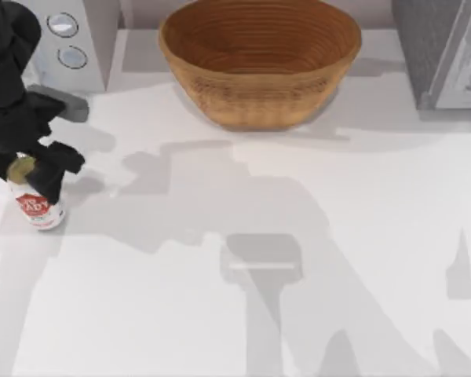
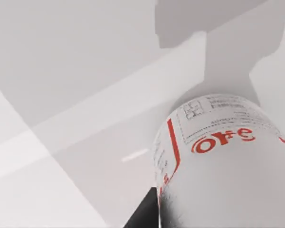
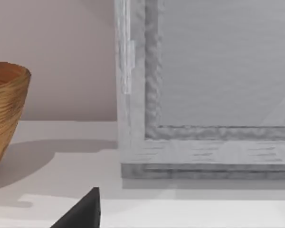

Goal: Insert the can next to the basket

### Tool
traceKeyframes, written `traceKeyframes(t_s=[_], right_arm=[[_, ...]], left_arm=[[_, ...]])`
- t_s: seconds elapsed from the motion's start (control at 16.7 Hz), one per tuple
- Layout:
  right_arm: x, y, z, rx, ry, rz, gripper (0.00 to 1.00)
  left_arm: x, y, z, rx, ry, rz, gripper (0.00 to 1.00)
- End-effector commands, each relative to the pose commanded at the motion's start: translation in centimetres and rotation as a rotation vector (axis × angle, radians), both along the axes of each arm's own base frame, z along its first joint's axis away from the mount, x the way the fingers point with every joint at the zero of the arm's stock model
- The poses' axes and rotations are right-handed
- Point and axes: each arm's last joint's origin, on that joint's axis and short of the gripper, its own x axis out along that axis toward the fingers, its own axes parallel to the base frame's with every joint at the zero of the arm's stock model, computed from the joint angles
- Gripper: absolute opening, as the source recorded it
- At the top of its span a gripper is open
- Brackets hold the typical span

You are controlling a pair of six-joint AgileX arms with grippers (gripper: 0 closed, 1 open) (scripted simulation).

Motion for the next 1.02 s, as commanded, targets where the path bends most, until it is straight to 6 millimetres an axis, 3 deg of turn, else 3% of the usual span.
traceKeyframes(t_s=[0.3,0.48,0.78,1.02], right_arm=[[0.0,0.0,0.0,0.000,0.000,0.000,1.00],[0.0,0.0,0.0,0.000,0.000,0.000,1.00],[0.0,0.0,0.0,0.000,0.000,0.000,1.00],[0.0,0.0,0.0,0.000,0.000,0.000,1.00]], left_arm=[[-0.7,-9.5,-2.4,0.084,0.166,0.166,0.00],[-1.4,-15.0,-2.6,0.149,0.165,0.264,0.00],[-2.3,-22.6,-0.1,0.145,0.003,0.415,0.00],[-2.6,-25.4,2.1,0.084,-0.109,0.490,0.00]])
